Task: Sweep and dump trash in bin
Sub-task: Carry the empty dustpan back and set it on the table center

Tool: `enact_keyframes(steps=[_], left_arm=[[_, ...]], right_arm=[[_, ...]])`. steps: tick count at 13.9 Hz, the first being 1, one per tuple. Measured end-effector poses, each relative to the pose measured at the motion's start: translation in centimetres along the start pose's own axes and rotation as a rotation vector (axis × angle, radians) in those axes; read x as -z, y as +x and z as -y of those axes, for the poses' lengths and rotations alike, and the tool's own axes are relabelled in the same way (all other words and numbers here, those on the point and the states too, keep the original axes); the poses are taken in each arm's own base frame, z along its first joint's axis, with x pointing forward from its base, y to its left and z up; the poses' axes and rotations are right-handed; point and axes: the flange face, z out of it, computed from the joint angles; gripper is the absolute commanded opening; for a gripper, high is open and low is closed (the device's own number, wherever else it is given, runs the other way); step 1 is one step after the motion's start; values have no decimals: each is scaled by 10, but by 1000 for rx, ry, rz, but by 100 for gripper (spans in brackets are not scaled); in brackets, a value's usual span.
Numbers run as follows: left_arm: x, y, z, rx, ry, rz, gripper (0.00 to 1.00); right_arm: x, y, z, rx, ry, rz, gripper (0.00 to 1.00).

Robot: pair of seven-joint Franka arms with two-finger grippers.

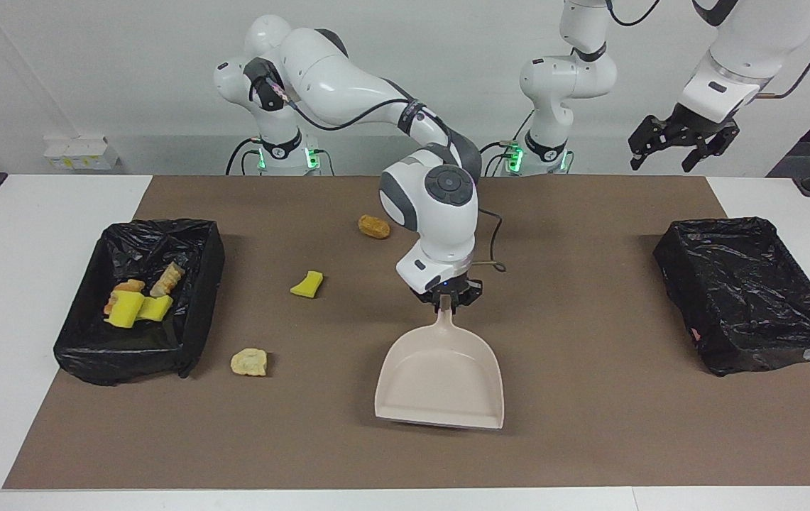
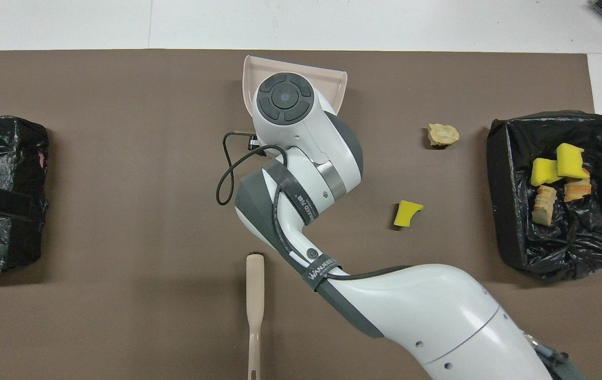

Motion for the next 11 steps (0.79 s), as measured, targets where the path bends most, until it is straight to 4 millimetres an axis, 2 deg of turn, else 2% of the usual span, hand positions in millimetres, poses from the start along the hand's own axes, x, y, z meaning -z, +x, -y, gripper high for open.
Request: enact_keyframes(steps=[4,6,8,10,11], left_arm=[[0,0,0,0,0,0,100],[0,0,0,0,0,0,100],[0,0,0,0,0,1,100],[0,0,0,0,0,1,100],[0,0,0,0,0,0,100]], right_arm=[[-18,-20,21,32,5,37,0],[-26,-27,27,51,-1,47,14],[-33,-35,35,89,-8,56,40],[-35,-36,35,100,-11,56,51],[-35,-34,34,103,-12,53,53]])
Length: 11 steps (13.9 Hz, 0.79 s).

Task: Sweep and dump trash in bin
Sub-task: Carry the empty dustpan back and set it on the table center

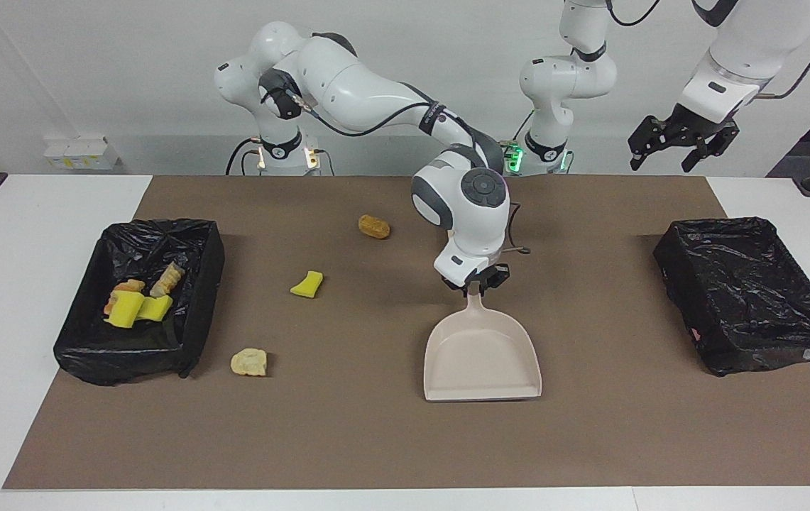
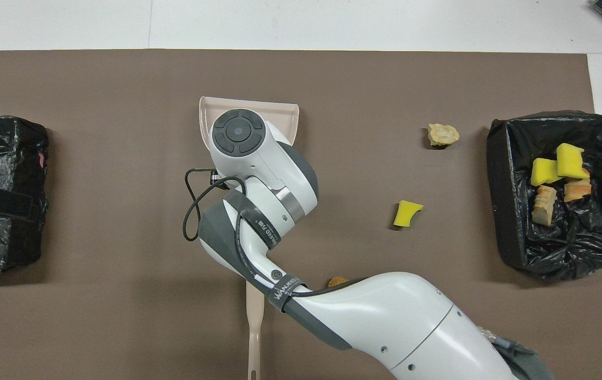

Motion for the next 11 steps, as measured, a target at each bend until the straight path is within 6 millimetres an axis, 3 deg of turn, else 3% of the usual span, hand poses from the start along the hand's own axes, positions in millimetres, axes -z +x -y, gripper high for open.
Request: enact_keyframes(steps=[2,4,7,9,11], left_arm=[[0,0,0,0,0,0,100],[0,0,0,0,0,0,100],[0,0,0,0,0,0,100],[0,0,0,0,0,0,100],[0,0,0,-1,0,0,100]], right_arm=[[1,5,-5,10,-3,-5,59],[9,9,-10,22,-19,-32,73],[40,15,-20,9,-13,-62,80],[62,8,-19,-7,-12,-66,100],[70,-9,-14,-50,-32,-42,100]])
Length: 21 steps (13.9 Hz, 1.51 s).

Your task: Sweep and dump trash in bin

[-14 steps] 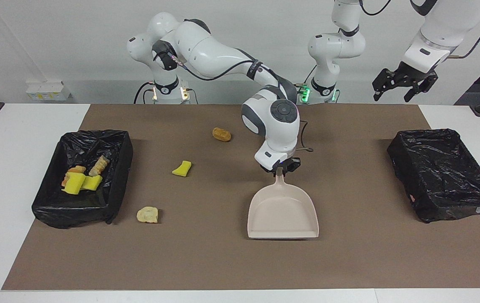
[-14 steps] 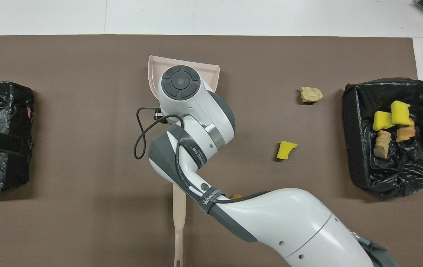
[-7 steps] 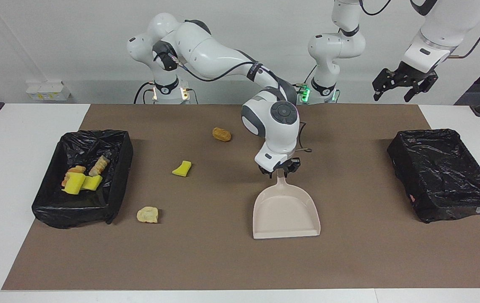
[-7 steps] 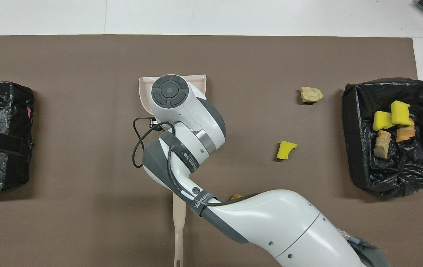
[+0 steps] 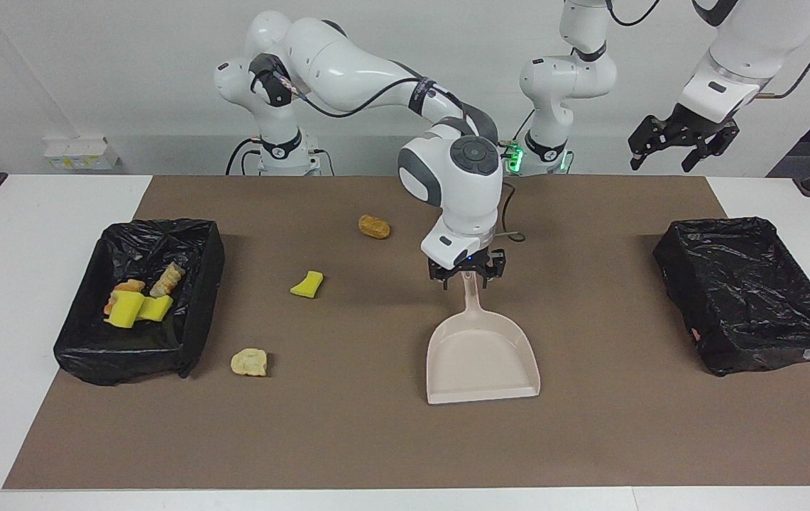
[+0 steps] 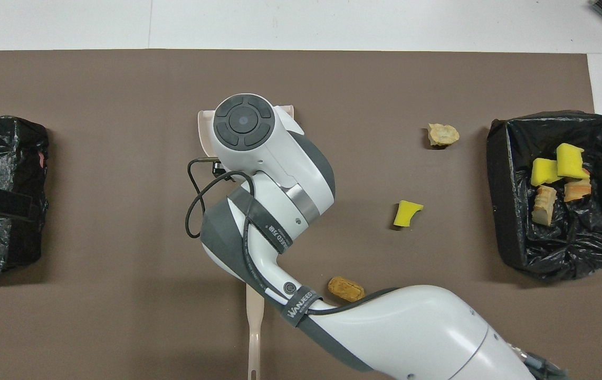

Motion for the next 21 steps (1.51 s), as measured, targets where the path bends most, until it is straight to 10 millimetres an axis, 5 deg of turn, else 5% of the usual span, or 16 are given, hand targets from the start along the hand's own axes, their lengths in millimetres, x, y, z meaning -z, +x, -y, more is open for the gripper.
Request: enact_keyframes(steps=[3,7,10,13,17,21], left_arm=[[0,0,-1,-1,0,0,100],[0,0,-1,-2,0,0,100],[0,3,-2,-3,1,-23,100],[-3,27,-7,31,-1,-143,100],[-48,77,-80,118,-36,-210,100],[-86,106,-125,134,-57,-204,100]], right_arm=[[7,-33,7,-42,-14,62,100],[-5,-106,20,3,-101,119,100],[-18,-164,13,49,-168,165,100],[-30,-201,0,66,-176,186,100],[-59,-249,-12,78,-98,175,100],[-64,-293,-5,109,-82,211,90]])
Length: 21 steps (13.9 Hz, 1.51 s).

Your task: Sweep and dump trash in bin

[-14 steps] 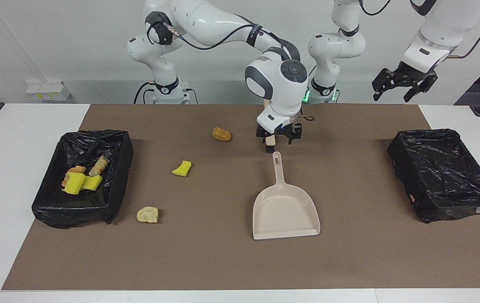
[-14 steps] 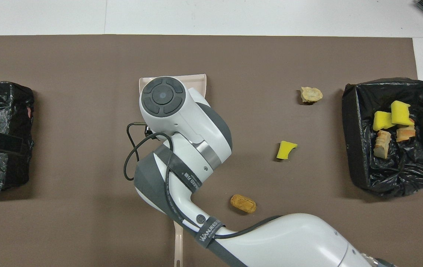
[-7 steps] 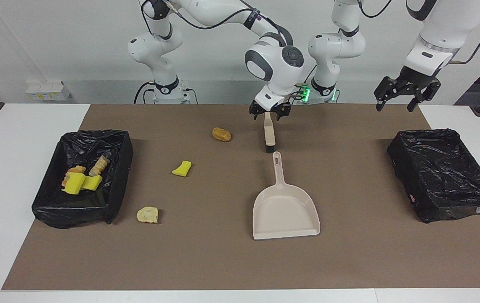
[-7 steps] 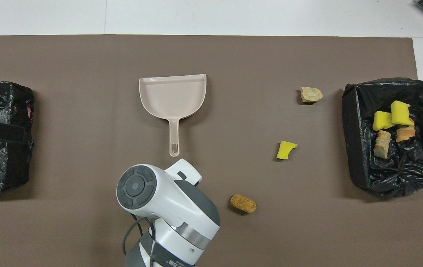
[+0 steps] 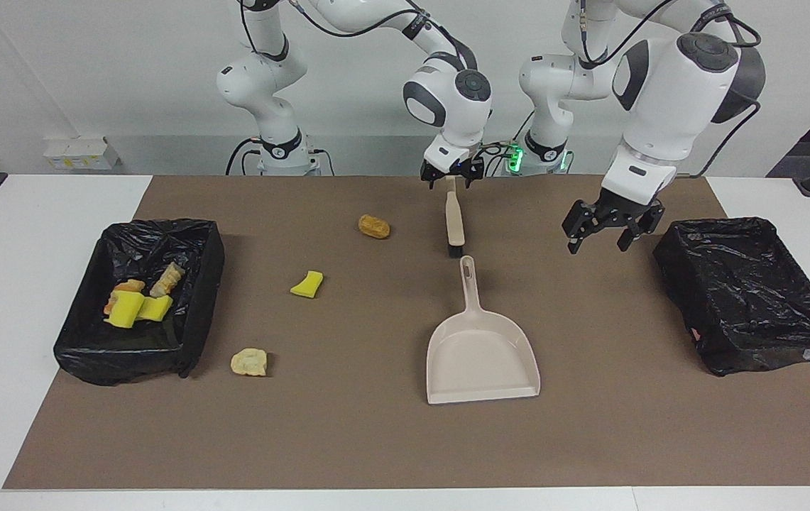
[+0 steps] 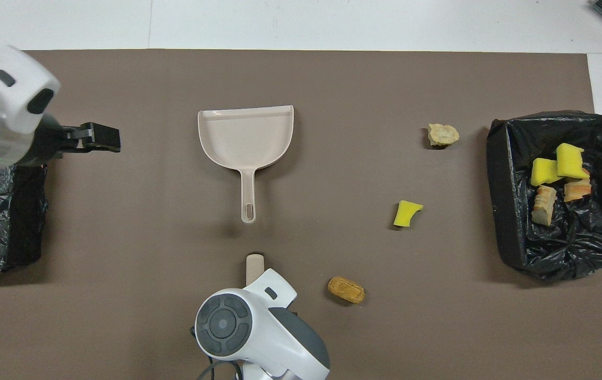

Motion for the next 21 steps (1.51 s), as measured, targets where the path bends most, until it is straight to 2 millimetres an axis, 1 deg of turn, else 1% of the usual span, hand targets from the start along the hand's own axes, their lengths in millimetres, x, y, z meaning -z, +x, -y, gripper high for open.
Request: enact_keyframes(steps=[2,3,4,5,6,7,8,9,11,12,15,17,19,21], left_arm=[[-20,-7,-40,1,-14,0,100],[-31,-10,-56,-3,-18,3,100],[-45,-12,-70,-7,-21,9,100],[-66,-14,-87,-1,-24,17,100],[-88,-17,-103,10,-26,25,100],[-110,-20,-115,17,-22,43,100],[-128,-24,-121,18,-11,68,100],[-139,-26,-122,18,2,93,100],[-147,-29,-118,22,19,120,100],[-150,-31,-117,21,22,126,100],[-167,-50,-128,1,38,159,100],[-179,-63,-137,-7,44,170,100],[-186,-70,-141,-5,44,170,100],[-188,-70,-140,-3,44,168,100]], right_arm=[[-7,-19,1,11,-5,23,84],[-11,-27,-1,11,-6,36,82],[-14,-36,-2,13,-8,48,77],[-17,-44,-4,16,-11,54,71],[-17,-48,-6,16,-4,52,69],[-16,-48,-5,13,15,40,65],[-15,-47,-4,7,42,29,61],[-14,-46,-3,3,59,20,58],[-14,-45,-2,-2,71,19,50],[-15,-46,-2,-3,75,19,44],[-23,-54,3,9,72,23,16],[-24,-55,4,7,72,23,0],[-24,-55,4,3,73,24,0],[-23,-54,4,-28,74,24,0]])
